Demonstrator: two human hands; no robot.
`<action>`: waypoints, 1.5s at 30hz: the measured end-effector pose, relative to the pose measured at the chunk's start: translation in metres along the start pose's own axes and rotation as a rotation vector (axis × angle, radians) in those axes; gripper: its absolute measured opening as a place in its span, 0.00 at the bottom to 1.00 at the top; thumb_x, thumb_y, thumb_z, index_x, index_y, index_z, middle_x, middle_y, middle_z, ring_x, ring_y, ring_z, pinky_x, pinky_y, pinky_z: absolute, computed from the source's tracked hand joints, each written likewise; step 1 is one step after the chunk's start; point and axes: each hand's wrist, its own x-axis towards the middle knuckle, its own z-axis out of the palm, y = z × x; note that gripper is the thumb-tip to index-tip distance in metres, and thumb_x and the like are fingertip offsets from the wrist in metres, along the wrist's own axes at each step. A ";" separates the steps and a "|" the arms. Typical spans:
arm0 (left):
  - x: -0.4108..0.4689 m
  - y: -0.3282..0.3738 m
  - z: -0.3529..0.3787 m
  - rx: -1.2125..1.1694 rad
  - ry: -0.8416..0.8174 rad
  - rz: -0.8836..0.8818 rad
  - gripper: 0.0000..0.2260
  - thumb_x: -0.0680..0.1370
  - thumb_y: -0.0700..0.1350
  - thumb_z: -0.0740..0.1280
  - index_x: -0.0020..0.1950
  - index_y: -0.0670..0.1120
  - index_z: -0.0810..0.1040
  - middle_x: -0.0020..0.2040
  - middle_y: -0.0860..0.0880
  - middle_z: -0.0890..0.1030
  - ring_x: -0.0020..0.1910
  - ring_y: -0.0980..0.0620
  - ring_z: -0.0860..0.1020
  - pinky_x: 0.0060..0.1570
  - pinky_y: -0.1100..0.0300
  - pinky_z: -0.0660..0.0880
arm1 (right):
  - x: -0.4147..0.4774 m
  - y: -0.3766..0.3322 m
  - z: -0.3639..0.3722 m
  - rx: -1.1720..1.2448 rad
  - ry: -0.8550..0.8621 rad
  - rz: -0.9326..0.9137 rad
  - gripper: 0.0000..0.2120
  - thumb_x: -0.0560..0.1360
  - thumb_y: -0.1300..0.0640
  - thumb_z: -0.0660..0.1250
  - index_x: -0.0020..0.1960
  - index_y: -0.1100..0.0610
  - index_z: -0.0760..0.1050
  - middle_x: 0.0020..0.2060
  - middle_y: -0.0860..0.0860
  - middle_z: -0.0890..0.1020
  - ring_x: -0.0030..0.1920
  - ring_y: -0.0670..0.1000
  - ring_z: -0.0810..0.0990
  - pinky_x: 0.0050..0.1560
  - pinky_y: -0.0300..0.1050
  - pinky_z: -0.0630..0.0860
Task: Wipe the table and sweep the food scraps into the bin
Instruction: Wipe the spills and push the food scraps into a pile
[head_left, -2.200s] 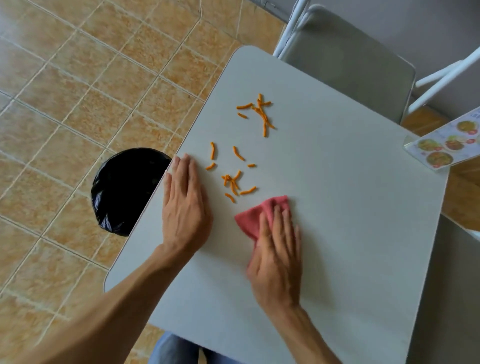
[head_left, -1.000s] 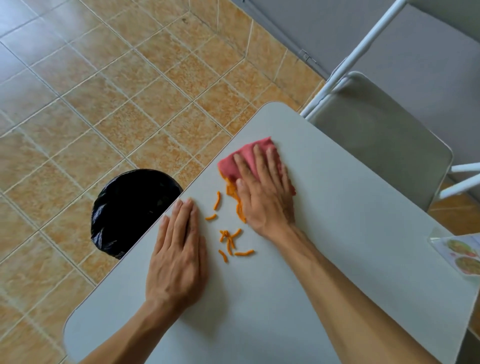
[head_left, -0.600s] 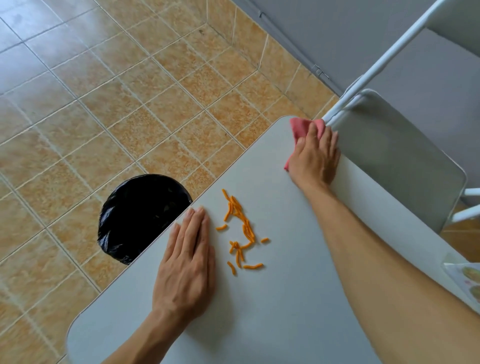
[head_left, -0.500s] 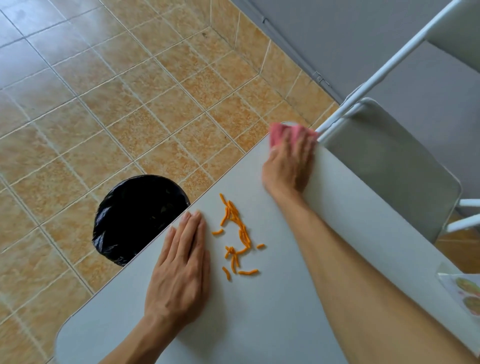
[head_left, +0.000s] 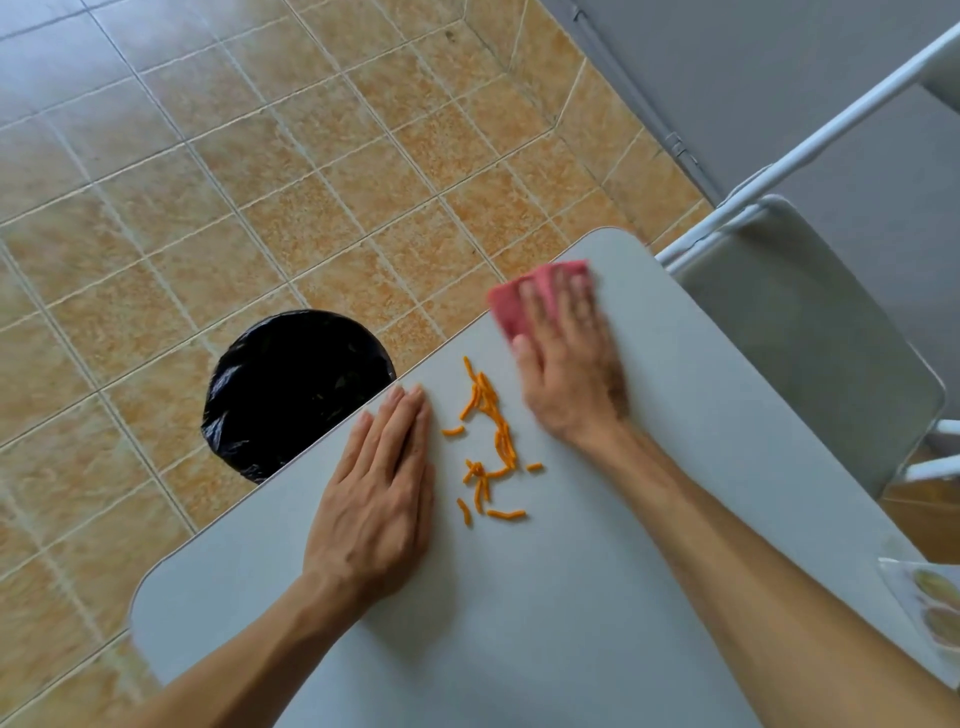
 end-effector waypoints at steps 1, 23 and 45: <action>0.000 0.000 0.000 0.002 0.001 -0.002 0.26 0.83 0.47 0.53 0.79 0.39 0.55 0.81 0.44 0.56 0.81 0.47 0.51 0.77 0.47 0.55 | -0.010 -0.010 0.003 -0.009 -0.034 -0.122 0.30 0.82 0.44 0.50 0.82 0.50 0.55 0.82 0.56 0.55 0.83 0.59 0.50 0.81 0.55 0.47; -0.001 -0.001 0.005 -0.009 0.022 0.014 0.25 0.83 0.46 0.52 0.79 0.37 0.56 0.80 0.41 0.56 0.81 0.45 0.50 0.79 0.48 0.49 | -0.143 -0.091 0.034 0.125 0.316 0.537 0.26 0.82 0.50 0.58 0.78 0.58 0.66 0.80 0.58 0.63 0.81 0.61 0.59 0.79 0.57 0.57; -0.072 -0.126 -0.047 -0.141 -0.190 0.513 0.24 0.81 0.39 0.51 0.77 0.34 0.59 0.79 0.38 0.57 0.80 0.42 0.52 0.78 0.45 0.51 | -0.240 -0.222 0.068 0.000 0.383 1.196 0.26 0.83 0.55 0.54 0.79 0.61 0.63 0.80 0.62 0.61 0.77 0.65 0.65 0.73 0.64 0.65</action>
